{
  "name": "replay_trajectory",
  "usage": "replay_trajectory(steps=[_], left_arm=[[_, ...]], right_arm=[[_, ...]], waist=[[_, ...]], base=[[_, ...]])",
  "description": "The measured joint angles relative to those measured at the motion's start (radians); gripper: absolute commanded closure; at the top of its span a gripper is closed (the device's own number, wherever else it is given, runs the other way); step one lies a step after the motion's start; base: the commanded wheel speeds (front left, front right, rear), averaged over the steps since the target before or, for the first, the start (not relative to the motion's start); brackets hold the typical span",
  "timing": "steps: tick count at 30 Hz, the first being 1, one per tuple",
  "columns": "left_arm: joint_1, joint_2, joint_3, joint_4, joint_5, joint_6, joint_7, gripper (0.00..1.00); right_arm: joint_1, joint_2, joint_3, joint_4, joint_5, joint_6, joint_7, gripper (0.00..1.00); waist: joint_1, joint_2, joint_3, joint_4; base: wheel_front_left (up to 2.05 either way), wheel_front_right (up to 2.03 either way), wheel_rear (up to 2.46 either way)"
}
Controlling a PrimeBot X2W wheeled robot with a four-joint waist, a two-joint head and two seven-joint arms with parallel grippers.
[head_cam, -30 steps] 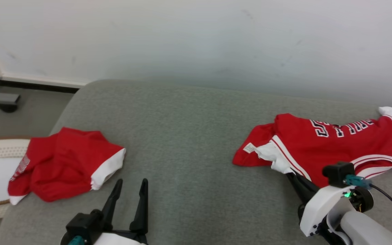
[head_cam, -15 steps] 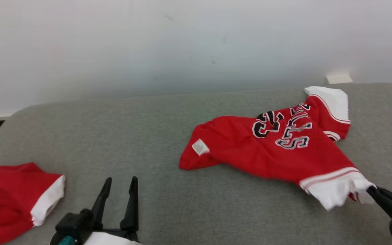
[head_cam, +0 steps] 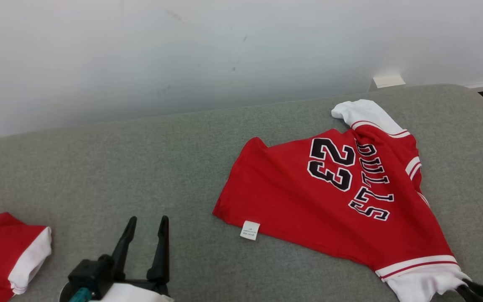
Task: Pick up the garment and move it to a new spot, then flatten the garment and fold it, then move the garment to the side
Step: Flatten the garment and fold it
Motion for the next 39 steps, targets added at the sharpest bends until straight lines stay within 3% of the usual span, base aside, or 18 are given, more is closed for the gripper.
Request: replay_trajectory(steps=[7,11,19,24,29,39], left_arm=[[-0.001,0.000,0.007,0.008,0.009,-0.003,0.000,0.00],[-0.003,0.000,0.013,0.006,0.010,-0.006,0.000,0.00],[-0.015,0.000,-0.009,0.007,0.010,-0.006,0.000,0.00],[-0.026,0.000,-0.036,0.022,0.010,-0.009,0.000,0.00],[-0.070,-0.001,-0.105,0.127,0.033,-0.027,0.012,0.00],[-0.275,0.000,-0.186,0.360,0.031,-0.043,0.205,0.00]], right_arm=[[0.012,0.072,-0.120,-0.077,-0.035,0.000,-0.050,0.00],[0.022,0.117,-0.218,-0.162,-0.079,0.000,-0.151,0.00],[0.044,0.358,-0.392,-0.121,-0.261,0.000,-0.382,0.00],[0.043,0.441,-0.426,-0.075,-0.344,0.000,-0.434,0.00],[0.032,0.487,-0.468,-0.030,-0.380,0.000,-0.464,0.00],[-0.019,0.515,-0.442,0.007,-0.407,0.000,-0.476,0.00]], waist=[[0.0000,0.0000,-0.007,-0.010],[0.0000,0.0000,-0.007,-0.009],[0.0000,0.0000,-0.013,0.007],[0.0000,0.0000,-0.013,0.007],[0.0000,0.0000,-0.009,0.001],[0.0000,0.0000,0.019,-0.049]], base=[[0.00,0.00,0.00],[0.00,0.00,0.00],[0.00,0.00,0.00],[0.00,0.00,0.00],[0.00,0.00,0.00],[0.00,0.00,0.00]])
